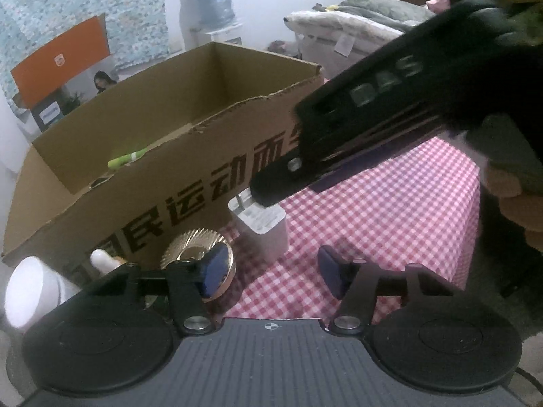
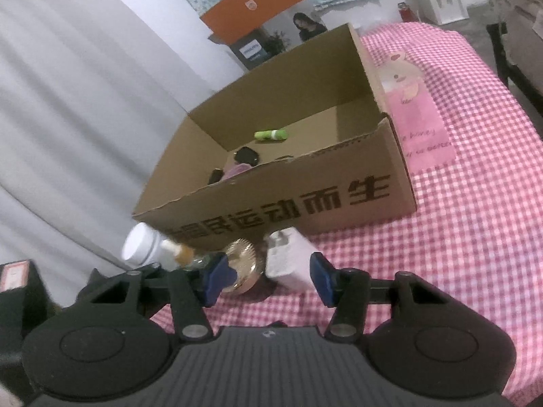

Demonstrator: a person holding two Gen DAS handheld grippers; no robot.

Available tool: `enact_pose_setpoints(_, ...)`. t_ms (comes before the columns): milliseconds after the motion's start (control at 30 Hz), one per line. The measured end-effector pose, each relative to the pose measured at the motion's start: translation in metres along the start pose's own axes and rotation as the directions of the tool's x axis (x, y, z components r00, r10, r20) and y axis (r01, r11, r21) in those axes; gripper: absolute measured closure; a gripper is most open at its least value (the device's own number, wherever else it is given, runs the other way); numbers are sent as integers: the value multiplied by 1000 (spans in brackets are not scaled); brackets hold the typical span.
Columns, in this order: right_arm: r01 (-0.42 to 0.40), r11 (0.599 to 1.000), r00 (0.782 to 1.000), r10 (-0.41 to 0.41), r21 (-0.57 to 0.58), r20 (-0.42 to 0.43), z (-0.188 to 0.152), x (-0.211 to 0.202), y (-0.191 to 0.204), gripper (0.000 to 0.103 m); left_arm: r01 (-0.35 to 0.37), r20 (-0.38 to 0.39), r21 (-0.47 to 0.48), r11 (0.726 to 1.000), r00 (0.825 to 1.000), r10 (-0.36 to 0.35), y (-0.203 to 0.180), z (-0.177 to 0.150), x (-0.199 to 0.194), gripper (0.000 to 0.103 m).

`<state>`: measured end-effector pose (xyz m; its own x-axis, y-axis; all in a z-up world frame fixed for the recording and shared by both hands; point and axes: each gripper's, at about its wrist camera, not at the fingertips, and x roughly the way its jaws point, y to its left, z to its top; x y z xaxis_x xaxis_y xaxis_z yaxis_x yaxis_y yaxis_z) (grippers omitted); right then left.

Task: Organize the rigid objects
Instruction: 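Return the right gripper to the table and grasp the white charger plug, then carry the white charger plug into the box and open the right gripper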

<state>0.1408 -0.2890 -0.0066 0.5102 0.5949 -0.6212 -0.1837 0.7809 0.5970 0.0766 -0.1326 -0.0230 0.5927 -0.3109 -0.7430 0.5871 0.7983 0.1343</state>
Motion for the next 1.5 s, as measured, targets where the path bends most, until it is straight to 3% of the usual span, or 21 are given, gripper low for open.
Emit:
enact_pose_setpoints(267, -13, 1000, 997, 13, -2, -80, 12, 36, -8, 59, -12, 5, 8, 1000, 1000, 12, -4, 7, 9, 52)
enact_pose_setpoints(400, -15, 1000, 996, 16, 3, -92, 15, 45, -11, 78, -10, -15, 3, 1000, 1000, 10, -4, 10, 14, 57)
enact_pose_setpoints(500, -20, 1000, 995, 22, 22, -95, 14, 47, -16, 80, -19, -15, 12, 1000, 1000, 19, -7, 11, 16, 58)
enact_pose_setpoints(933, 10, 998, 994, -3, 59, -108, 2, 23, -25, 80, 82, 10, 17, 996, 997, -82, -21, 6, 6, 58)
enact_pose_setpoints(1267, 38, 996, 993, -28, 86, -112, -5, 16, -26, 77, 64, -19, 43, 997, 998, -63, -23, 7, 20, 58)
enact_pose_setpoints(1333, 44, 995, 993, -34, 87, -110, -3, 20, -25, 76, 61, -34, 45, 997, 998, -59, -23, 8, 25, 62)
enact_pose_setpoints(1500, 54, 992, 993, -41, 111, -113, -2, 27, -30, 60, 43, -52, 47, 998, 998, -41, -21, 11, 32, 68)
